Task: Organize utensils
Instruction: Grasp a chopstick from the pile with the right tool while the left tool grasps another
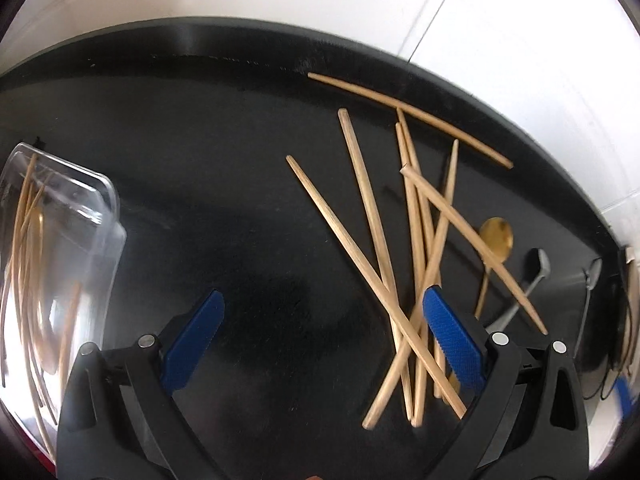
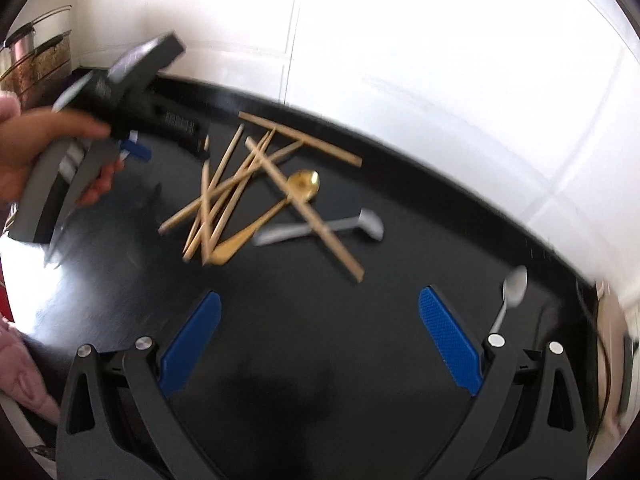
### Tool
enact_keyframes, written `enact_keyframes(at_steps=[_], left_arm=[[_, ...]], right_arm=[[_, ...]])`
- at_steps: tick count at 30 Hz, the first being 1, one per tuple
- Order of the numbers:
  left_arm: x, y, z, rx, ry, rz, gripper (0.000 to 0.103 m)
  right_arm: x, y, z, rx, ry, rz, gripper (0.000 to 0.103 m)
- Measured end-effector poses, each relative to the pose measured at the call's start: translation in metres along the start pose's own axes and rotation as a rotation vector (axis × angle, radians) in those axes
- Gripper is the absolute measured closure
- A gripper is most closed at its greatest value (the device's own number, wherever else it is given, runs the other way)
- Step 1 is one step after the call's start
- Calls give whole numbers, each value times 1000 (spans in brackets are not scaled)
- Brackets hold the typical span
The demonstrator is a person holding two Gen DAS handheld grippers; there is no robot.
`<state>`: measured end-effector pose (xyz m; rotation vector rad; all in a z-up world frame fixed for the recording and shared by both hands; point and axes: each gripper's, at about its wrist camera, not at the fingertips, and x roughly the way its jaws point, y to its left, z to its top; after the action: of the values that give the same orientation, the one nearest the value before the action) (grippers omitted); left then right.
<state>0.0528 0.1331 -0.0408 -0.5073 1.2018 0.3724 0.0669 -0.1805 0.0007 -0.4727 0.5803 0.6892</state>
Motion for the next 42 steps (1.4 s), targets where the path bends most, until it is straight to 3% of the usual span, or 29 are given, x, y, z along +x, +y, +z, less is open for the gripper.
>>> enact_keyframes(at_steps=[5,9,14,17,20,25,32,38,39,40,41,42], left_arm=[[18,-3,0,-21,23,36,6],[21,-1,-4,-53,-18,77,6],[23,5,-8,-75,-69,155,6],[27,-1,-11,-27,-88,210,6],[27,-2,-13,-47,-108,218,6],[31,2,-22,-180,-105,268,6],[34,-3,-26,-235,-121,290,5],[27,-15,-42,-209,-162,299,5],[26,-17,-44,-202,-165,297,5],[26,-22,-47,-176,-158,273,6],[25,-28,-46,-125,-154,242,30],[18,-40,-45,-24,-210,204,77]], right_arm=[[42,-9,34,-67,-39,55,7],[85,-3,55,-188,-47,145,7],[140,6,64,-350,45,226,7],[161,5,59,-396,110,246,7],[173,-1,58,-322,147,311,8],[181,-8,54,-238,201,393,7],[184,-3,59,-301,220,426,8],[178,4,60,-267,207,412,16],[176,6,59,-263,202,410,24],[170,8,59,-252,179,406,52],[166,9,60,-238,164,394,81],[164,11,58,-216,166,357,94]])
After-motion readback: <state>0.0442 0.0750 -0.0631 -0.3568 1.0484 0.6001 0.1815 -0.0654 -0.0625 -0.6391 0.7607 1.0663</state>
